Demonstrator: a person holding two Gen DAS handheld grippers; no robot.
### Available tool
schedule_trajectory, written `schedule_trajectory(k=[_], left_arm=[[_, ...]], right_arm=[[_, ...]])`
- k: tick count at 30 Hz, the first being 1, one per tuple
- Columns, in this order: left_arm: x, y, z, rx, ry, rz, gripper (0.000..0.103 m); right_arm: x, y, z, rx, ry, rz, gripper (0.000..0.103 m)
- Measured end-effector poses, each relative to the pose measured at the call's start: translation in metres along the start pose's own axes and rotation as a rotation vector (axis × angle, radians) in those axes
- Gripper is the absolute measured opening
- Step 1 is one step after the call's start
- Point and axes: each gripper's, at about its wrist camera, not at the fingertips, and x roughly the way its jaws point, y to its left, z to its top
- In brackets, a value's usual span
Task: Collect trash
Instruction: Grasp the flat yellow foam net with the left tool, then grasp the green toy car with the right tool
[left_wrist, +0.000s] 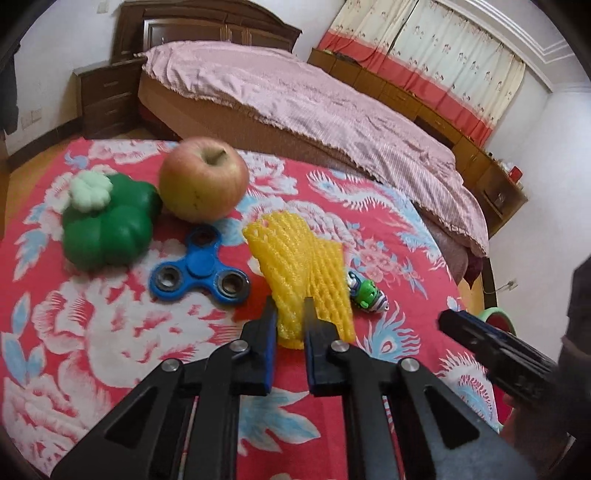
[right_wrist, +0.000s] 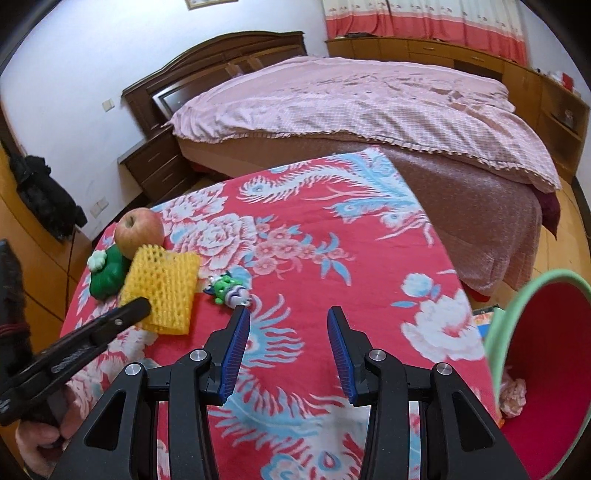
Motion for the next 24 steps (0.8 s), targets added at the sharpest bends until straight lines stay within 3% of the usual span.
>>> schedule_trajectory(k=[8,19,24], left_arm=[[-0.019,0.015,0.006,0.001,-0.075,0.118,0.011],[-0.021,0.037,0.000,-0.060,-0.059,0.131,0.012],[-0.025,0.040,-0.007,-0.069,-0.057,0.142,0.012]], right_arm=[[0.035,0.026,0.006,-0.071,0.046,0.024,0.045],[0.062,0.047,0.008,-0.161,0.053,-0.004,0.045],[0.062,0.051,0.004,-0.216,0.024,-0.042,0.031]])
